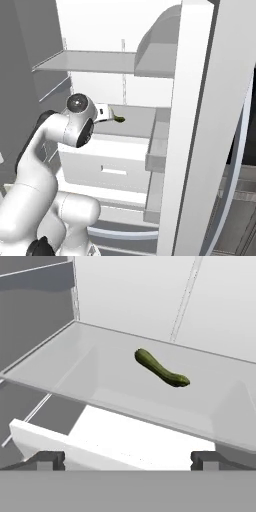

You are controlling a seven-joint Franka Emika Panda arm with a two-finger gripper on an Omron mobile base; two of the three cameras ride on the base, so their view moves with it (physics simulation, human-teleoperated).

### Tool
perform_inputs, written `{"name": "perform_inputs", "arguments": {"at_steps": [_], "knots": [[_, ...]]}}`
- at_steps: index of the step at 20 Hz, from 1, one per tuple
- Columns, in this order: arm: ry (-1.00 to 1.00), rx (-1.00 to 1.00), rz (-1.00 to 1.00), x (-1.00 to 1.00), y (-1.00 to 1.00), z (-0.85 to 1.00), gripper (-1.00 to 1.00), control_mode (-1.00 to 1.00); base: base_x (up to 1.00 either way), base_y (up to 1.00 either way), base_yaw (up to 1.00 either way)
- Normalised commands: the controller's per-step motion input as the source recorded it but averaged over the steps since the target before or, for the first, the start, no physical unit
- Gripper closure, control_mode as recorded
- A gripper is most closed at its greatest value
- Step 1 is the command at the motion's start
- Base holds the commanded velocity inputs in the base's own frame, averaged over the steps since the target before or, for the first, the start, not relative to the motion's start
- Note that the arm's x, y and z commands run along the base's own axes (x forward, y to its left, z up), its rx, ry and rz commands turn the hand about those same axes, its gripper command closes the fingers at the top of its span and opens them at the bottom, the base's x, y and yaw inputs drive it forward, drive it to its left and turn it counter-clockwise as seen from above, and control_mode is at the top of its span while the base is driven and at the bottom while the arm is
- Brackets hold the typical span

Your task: Place one squash and one chicken drumstick in each tupperware on the nearby counter, to pack two identical lunches.

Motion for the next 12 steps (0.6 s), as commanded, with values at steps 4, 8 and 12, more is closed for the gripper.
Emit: {"name": "perform_inputs", "arguments": {"at_steps": [4,8,12], "knots": [[0.00,0.00,0.01,0.49,0.00,0.00,-1.00,-1.00,0.00,0.00,0.00],[0.00,0.00,0.05,0.43,0.00,-0.10,-1.00,-1.00,0.00,0.00,0.00],[0.03,0.00,0.06,0.47,0.00,-0.18,-1.00,-1.00,0.00,0.00,0.00]]}}
